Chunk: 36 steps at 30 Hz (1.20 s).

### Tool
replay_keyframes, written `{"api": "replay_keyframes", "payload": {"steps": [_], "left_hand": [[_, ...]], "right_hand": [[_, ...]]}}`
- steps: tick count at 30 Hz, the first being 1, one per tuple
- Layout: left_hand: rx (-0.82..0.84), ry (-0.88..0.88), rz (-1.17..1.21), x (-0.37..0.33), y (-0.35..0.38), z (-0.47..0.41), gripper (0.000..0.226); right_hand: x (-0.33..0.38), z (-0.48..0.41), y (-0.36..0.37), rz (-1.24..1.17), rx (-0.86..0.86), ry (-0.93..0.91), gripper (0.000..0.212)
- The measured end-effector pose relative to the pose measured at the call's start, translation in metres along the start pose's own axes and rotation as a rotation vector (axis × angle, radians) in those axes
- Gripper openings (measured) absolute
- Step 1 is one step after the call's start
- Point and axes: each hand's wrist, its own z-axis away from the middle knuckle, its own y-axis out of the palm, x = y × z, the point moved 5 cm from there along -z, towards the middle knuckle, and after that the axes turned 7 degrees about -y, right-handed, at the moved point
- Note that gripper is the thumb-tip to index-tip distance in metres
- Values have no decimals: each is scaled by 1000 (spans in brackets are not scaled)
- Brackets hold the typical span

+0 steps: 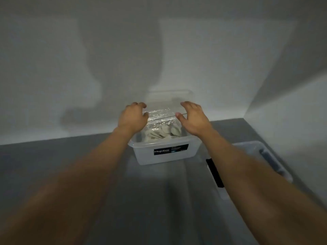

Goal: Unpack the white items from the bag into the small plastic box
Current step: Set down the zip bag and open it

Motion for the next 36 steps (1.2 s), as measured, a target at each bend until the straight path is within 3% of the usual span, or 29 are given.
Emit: {"api": "replay_keyframes", "payload": {"steps": [5, 11, 15, 18, 22, 25, 30, 33, 36], "left_hand": [[98, 9, -283, 18, 26, -23, 47], [100, 14, -547, 23, 51, -42, 39], [107, 68, -683, 26, 66, -39, 20], [36, 91, -635, 25, 63, -36, 17], [22, 12, -300, 25, 38, -35, 16], [-98, 56, 2, 13, 2, -31, 15], [-373, 200, 235, -42, -87, 2, 23], [-428, 268, 380, -67, -127, 45, 20], [-381, 263, 475, -78, -130, 87, 19]], "right_hand": [[-21, -41, 32, 158, 148, -1, 52], [-46, -68, 59, 316, 346, -50, 67], [-44, -64, 79, 524, 541, -120, 31], [-45, -62, 80, 469, 555, -108, 16], [-42, -63, 42, 253, 420, -107, 16], [-27, -55, -11, 162, 164, -178, 15], [12, -9, -109, 80, -243, -331, 19], [34, 42, -157, 65, -441, -391, 18], [45, 93, -176, 83, -495, -390, 16]]}}
